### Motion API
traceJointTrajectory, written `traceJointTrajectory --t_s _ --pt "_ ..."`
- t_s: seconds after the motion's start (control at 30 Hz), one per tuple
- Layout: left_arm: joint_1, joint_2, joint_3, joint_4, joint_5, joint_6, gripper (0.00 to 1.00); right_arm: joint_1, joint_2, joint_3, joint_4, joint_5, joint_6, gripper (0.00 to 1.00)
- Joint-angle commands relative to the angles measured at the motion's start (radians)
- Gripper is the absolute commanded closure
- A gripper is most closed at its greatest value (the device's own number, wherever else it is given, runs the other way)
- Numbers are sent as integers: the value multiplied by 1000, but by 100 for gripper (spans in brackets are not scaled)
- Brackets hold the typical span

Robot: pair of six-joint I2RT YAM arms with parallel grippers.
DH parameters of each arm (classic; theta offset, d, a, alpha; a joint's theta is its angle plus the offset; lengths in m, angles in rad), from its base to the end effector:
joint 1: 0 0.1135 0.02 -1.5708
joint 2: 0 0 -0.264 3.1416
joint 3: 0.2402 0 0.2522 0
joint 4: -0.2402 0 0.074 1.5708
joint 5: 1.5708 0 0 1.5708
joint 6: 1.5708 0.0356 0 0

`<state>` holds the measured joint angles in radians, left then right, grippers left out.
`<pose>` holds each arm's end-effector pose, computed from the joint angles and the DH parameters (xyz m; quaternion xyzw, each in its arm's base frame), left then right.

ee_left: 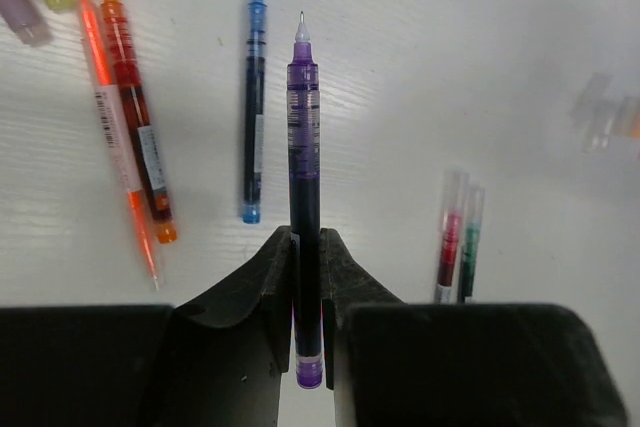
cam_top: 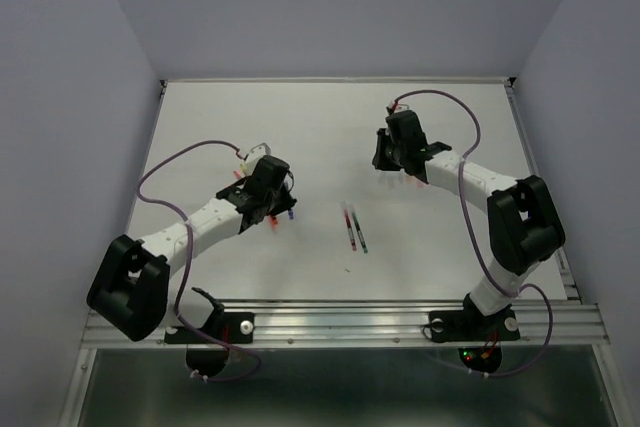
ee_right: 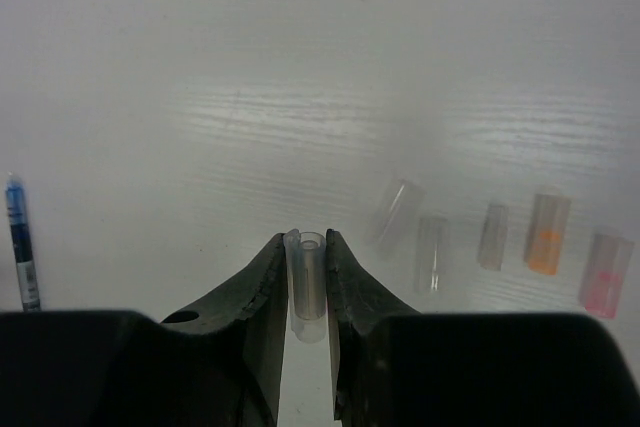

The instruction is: Open the pen caps

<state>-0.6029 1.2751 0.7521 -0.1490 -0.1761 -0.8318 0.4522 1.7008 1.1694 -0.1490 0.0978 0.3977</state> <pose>0.2264 -0.1483 0.2278 -0.1404 0.8870 -0.2248 0.3782 0.3441 0.1633 0.2340 -0.0035 0.9017 0.1371 0.4101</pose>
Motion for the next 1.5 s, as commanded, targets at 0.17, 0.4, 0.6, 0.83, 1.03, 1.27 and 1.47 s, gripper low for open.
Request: traceJointTrajectory --t_s 0.17,0.4,0.6,0.83,1.03,1.27,1.47 --pt "60 121 101 -126 -100 -6 100 -1 91 16 -78 19 -68 89" --pt "88 197 151 -132 -103 16 100 8 151 49 -78 23 -63 84" --pt "89 240 165 -144 -102 13 100 17 161 50 -80 23 -53 77" --pt "89 260 176 -152 -102 10 100 35 160 53 -89 59 -46 67" --pt "89 271 185 -158 -99 11 100 45 154 64 -92 72 -45 62" --pt "89 297 199 -176 -112 8 100 45 112 64 -96 75 -40 55" --pt "89 310 214 -187 -125 17 84 45 10 44 -96 95 -42 49"
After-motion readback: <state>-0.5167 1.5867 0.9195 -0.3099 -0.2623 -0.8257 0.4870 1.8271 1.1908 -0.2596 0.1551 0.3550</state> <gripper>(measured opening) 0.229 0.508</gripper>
